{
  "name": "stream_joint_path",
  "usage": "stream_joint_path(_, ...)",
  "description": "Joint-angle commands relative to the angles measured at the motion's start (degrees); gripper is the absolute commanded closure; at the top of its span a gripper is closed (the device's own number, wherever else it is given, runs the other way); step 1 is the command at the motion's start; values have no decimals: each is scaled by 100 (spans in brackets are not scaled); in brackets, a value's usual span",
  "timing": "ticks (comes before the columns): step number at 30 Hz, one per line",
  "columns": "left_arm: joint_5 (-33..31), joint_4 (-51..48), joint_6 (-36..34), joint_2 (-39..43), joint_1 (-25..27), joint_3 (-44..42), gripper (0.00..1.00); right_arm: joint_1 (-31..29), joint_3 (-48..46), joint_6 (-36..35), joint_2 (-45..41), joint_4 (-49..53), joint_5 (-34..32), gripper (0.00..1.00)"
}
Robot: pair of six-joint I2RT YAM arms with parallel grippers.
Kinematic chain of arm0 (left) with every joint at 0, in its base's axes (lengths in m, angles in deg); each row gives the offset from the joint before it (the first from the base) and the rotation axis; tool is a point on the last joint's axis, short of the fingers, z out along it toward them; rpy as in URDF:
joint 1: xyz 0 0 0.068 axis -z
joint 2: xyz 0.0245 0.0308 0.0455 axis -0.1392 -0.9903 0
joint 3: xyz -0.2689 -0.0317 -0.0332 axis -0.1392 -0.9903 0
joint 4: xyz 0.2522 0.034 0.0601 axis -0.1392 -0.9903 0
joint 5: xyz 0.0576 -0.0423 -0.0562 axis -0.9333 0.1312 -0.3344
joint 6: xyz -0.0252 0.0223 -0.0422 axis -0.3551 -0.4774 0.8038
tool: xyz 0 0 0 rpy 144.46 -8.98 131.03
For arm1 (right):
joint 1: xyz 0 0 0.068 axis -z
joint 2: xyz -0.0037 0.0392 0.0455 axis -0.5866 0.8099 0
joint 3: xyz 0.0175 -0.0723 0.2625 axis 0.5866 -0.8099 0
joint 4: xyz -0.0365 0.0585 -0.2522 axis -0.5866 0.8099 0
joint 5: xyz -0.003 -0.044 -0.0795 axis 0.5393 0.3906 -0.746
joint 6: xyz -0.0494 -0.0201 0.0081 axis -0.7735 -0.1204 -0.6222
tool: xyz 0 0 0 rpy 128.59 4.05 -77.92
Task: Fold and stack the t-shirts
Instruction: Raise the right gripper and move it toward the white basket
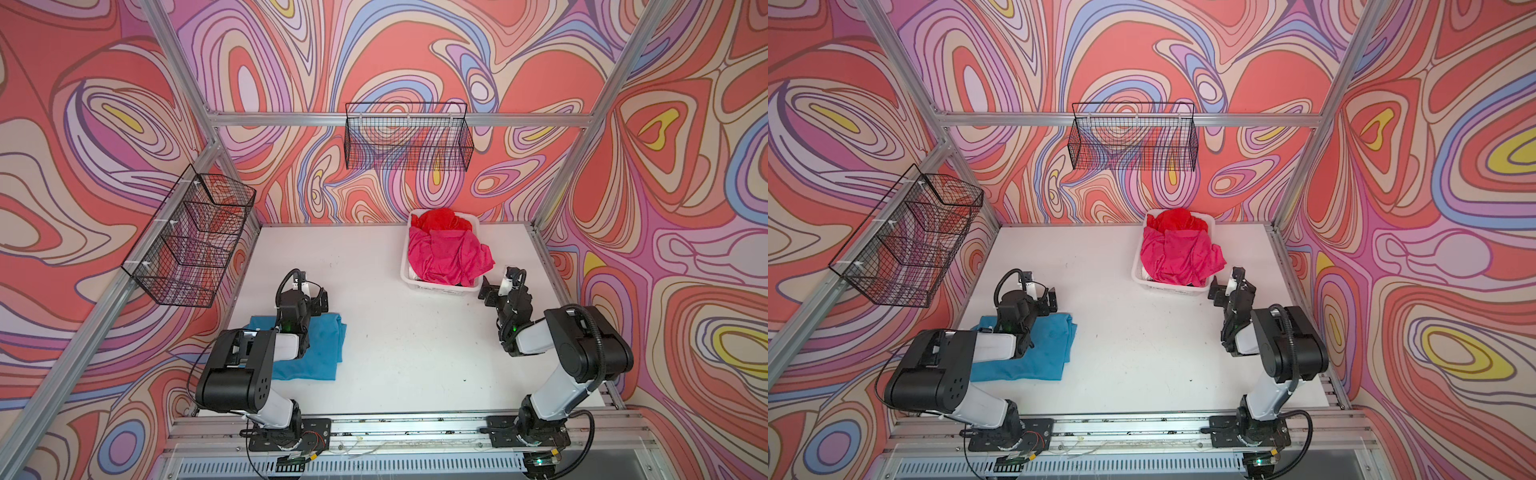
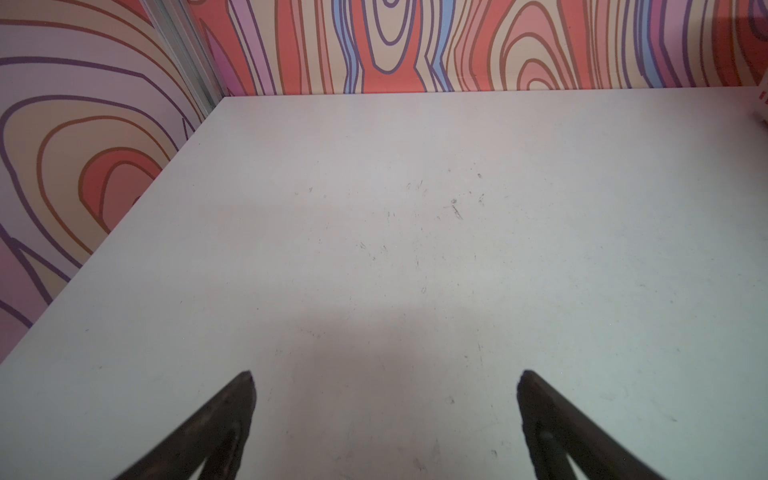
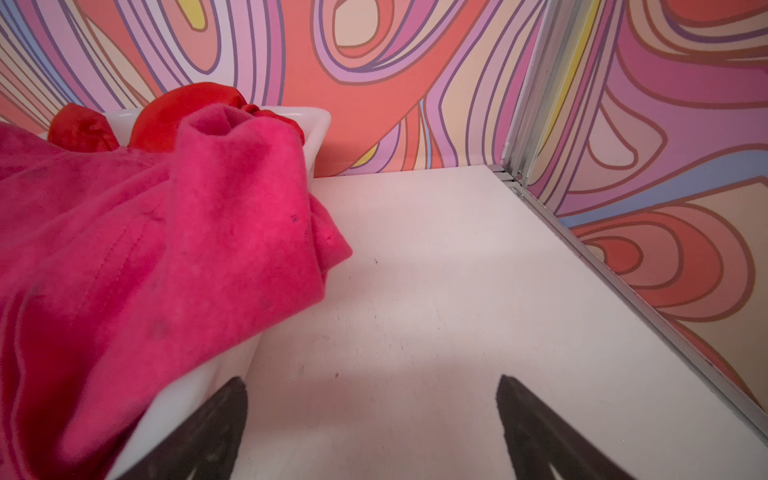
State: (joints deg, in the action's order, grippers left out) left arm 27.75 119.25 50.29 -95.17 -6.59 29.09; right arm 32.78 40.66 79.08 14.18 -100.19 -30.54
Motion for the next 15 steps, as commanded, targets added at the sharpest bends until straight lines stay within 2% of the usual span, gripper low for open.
stream_joint_path(1,-49,186,-15,-45,-17,-9,0,-21,57,-66,5,-6,19,2)
stream_joint_path(3,-35,217,-28,-26,-18,-19,0,-23,54,-47,-74,0,-102,2)
stream_joint_path(5,14,-49,-31,213,-17,10,0,-20,165,0,-433,496,-270,2)
stream_joint_path(9,78,-1641,-108,1029,74,514,0,-22,829,119,-1343,2513,-480,2)
stream_joint_path(11,221,-2495,73,1327,86,951,0,-23,1240,314,-1614,3595,-562,2)
stream_joint_path(15,838,-3740,506,1648,168,1513,0,-22,1806,733,-1927,5219,-40,2)
